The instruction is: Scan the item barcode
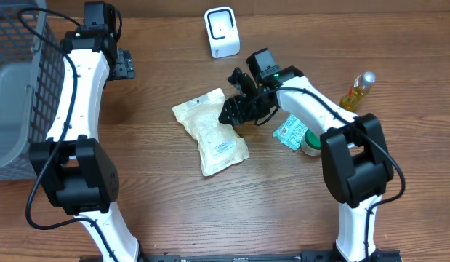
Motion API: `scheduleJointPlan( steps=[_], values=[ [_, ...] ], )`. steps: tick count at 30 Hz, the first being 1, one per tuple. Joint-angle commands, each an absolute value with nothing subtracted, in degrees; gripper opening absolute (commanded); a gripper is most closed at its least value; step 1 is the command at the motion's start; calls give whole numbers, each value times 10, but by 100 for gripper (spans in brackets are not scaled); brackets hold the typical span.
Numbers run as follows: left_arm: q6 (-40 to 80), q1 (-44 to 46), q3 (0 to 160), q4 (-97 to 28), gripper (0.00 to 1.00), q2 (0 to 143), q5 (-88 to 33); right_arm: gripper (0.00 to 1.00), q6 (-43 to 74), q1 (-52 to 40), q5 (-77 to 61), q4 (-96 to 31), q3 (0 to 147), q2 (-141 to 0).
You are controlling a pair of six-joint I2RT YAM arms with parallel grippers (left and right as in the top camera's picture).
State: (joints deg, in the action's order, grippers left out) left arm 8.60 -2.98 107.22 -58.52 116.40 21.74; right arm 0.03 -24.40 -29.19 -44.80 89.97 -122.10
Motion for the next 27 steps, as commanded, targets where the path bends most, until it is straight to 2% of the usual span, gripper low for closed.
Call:
scheduleJointPlan(
  steps=[1,12,18,19,22,27],
  values=[
    [92,-26,1077,-585,99,1161,224,65,-5,-257,-342,-434,900,-1242],
    [92,-26,1077,-585,100,1161,224,54,-2,-283,-342,-392,900,-1294],
    [92,-26,1077,-585,100,1161,224,37,-1,-284,-364,-392,901,-1295],
    [92,-26,1077,-585,100,1161,224,31,-1,-282,-377,-392,901,-1294],
    [92,-26,1077,-585,100,1161,224,4,0,-270,-415,-395,907,-1291],
    [92,-26,1077,-585,99,1161,224,4,1,-250,-450,-428,927,-1278]
  ],
)
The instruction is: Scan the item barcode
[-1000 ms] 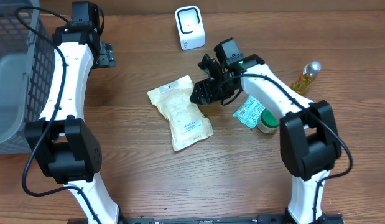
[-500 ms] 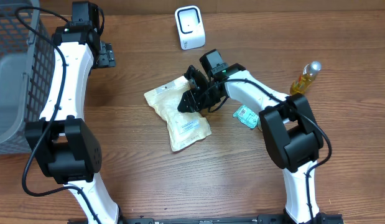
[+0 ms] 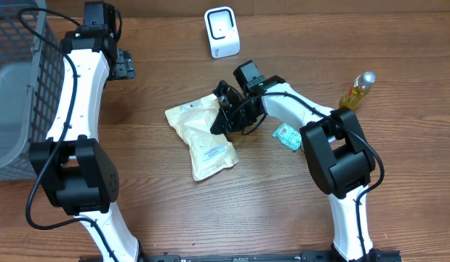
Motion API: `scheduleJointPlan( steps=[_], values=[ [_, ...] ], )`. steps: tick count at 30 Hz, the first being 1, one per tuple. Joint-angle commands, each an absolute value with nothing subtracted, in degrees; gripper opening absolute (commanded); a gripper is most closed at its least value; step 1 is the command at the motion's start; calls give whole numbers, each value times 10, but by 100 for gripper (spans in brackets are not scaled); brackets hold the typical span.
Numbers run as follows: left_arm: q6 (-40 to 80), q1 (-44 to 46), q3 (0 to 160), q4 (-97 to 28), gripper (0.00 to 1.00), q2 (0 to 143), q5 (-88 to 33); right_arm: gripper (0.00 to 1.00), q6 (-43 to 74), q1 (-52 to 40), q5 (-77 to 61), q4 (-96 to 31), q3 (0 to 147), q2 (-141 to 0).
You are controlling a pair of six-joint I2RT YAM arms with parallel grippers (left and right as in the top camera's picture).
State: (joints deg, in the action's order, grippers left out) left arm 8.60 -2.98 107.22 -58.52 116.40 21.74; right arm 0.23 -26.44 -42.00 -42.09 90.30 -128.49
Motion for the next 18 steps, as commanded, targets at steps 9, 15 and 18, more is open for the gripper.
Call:
scheduleJointPlan(
  steps=[9,15,18],
  values=[
    [92,-26,1077,-585,100,1161,224,4,1,-283,-197,-474,929,-1153],
    [92,-26,1077,-585,100,1161,224,4,1,-347,75,-514,929,-1126],
    [92,-26,1077,-585,100,1161,224,4,1,-386,186,-533,926,-1127]
  ],
)
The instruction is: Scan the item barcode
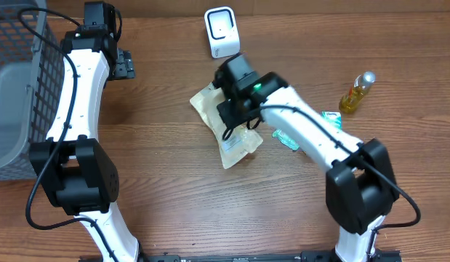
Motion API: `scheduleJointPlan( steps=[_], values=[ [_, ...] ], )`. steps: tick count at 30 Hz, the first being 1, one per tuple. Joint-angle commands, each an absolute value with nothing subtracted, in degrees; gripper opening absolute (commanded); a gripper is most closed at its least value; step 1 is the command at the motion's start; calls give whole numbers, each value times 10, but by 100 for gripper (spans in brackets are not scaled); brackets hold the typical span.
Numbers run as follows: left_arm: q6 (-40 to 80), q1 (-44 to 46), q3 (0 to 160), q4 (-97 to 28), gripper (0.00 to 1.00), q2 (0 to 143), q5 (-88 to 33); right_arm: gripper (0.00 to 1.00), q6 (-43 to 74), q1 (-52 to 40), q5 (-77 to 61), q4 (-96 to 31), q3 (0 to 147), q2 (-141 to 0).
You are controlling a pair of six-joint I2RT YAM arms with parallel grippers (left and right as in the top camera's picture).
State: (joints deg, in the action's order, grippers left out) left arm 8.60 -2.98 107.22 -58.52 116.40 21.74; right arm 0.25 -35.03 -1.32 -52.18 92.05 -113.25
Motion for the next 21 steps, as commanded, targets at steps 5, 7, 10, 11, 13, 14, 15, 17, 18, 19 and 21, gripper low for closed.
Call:
scheduleJointPlan(
  steps=[5,7,10,11,13,14,15,17,18,19,21],
  values=[
    [92,-26,1077,-585,100,1161,224,4,2,-445,329,-533,912,-1127],
    [91,-26,1077,-585,100,1161,224,4,3,-470,377,-533,910,-1127],
    [92,-26,1077,-585,100,1161,224,4,20,-497,422,-531,910,-1127],
    [92,-26,1077,-584,100,1161,224,4,20,-504,430,-531,910,-1127],
    [92,-26,1077,-585,100,1161,224,4,28,-517,448,-528,910,-1129],
    [92,-26,1077,-585,100,1161,224,4,32,-523,456,-527,910,-1131],
    [92,-26,1077,-585,100,1161,224,4,32,-528,464,-529,910,-1133],
    [92,-26,1077,-584,99,1161,224,4,32,-535,497,-531,908,-1138],
    [92,-26,1077,-585,99,1161,224,4,32,-536,515,-530,905,-1140],
    [92,-26,1077,-585,100,1161,224,4,32,-536,537,-526,899,-1144],
    [92,-26,1077,-585,99,1161,224,4,32,-533,539,-525,896,-1149]
  ],
)
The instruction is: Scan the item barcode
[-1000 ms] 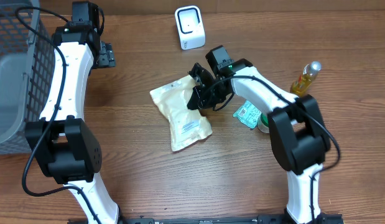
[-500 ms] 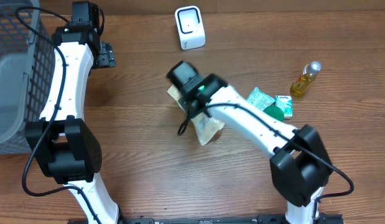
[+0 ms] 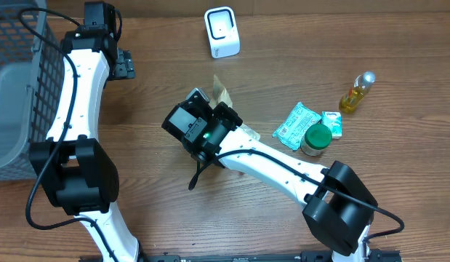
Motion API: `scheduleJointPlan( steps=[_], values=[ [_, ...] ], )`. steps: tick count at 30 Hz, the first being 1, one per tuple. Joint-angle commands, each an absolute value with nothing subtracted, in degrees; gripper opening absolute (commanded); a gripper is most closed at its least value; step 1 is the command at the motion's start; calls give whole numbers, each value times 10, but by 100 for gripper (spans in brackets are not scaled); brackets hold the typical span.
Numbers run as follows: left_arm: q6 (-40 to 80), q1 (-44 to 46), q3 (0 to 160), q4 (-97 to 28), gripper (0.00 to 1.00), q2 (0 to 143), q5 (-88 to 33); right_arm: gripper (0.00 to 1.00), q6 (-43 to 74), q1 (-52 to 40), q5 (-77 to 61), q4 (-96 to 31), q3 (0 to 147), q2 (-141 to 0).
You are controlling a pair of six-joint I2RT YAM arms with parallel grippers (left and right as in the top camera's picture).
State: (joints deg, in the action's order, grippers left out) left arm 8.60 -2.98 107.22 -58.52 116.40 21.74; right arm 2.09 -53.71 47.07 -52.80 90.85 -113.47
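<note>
A tan pouch (image 3: 222, 90) with a white label is held up off the table, tilted on edge, its upper corner pointing toward the white barcode scanner (image 3: 222, 32) at the back. My right gripper (image 3: 225, 116) is shut on it, largely hidden under the wrist and its camera. Another part of the pouch (image 3: 248, 135) shows beside the right forearm. My left gripper (image 3: 123, 64) rests at the back left, far from the pouch. Whether its fingers are open does not show.
A grey mesh basket (image 3: 17, 87) fills the left edge. At the right lie a green packet (image 3: 296, 124), a green-lidded jar (image 3: 316, 138), a small teal packet (image 3: 331, 122) and a yellow oil bottle (image 3: 357, 91).
My right wrist has moved left and toward the front, away from the scanner. The pouch, which lay flatter under the gripper, now stands tilted on edge. The left arm is unchanged.
The pouch first lay flat mid-table with my right gripper at its right edge. It was then shifted a little left, with the gripper on it. Later it was held close below the scanner. Now it is raised and turned on edge, farther from the scanner.
</note>
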Motion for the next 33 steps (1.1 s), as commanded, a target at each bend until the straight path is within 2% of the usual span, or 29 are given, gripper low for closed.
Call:
scheduleJointPlan(
  steps=[1,9,17,20,25,26,28,33],
  values=[
    [92,-26,1077,-584,100,1161,224,4,34,-532,537,-524,895,-1150],
    [92,-26,1077,-585,99,1161,224,4,62,-547,444,-508,892,-1151],
    [92,-26,1077,-585,99,1161,224,4,62,-576,413,-503,892,-1151],
    [92,-26,1077,-584,100,1161,224,4,62,-583,358,-500,892,-1151],
    [92,-26,1077,-585,99,1161,224,4,62,-584,186,-478,892,-1151],
    [92,-26,1077,-585,100,1161,224,8,62,-584,146,-472,892,-1151],
    [92,-26,1077,-585,100,1161,224,22,62,-584,98,-462,892,-1151],
    [92,-26,1077,-585,100,1161,224,40,62,-584,89,-444,892,-1151]
  ],
)
